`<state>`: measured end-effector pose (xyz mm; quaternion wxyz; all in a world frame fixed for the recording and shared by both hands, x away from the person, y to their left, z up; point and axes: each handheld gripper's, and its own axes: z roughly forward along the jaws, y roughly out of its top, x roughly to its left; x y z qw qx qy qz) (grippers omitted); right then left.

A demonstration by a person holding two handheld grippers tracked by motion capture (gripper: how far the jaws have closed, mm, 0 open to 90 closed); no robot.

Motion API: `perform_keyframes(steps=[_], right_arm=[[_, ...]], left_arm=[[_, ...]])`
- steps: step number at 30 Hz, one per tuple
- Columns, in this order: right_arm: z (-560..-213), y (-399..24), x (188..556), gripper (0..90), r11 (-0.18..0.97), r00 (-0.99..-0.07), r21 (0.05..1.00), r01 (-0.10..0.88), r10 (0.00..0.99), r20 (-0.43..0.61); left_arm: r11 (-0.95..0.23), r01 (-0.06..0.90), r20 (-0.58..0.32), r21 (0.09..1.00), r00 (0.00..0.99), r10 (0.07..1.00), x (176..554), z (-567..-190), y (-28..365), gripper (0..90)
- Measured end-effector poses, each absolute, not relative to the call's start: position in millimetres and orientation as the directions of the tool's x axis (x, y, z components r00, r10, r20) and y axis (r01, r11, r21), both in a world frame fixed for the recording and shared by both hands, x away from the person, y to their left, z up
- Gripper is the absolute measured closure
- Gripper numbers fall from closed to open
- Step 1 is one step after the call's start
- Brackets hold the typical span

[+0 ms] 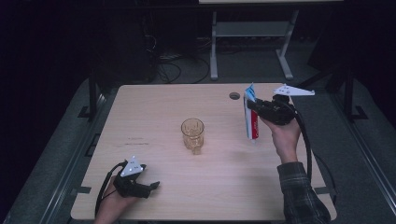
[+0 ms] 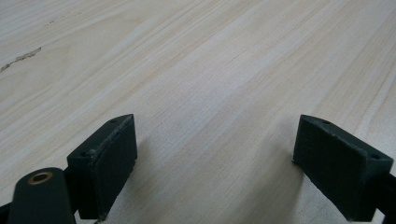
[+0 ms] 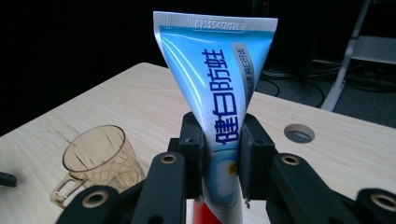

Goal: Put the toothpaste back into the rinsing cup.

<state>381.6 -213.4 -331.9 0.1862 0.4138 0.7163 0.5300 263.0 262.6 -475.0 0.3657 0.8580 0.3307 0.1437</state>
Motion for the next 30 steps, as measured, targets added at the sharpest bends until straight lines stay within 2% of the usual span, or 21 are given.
perform_keyframes(steps=[30], right_arm=[[-313,-169,390,73.9,0.130,-0.666,0.931,0.342,0.732,0.142]], left_arm=[[-0.516,0.459,0.007,0.723,0.742,0.671,263,-475,263,12.8]])
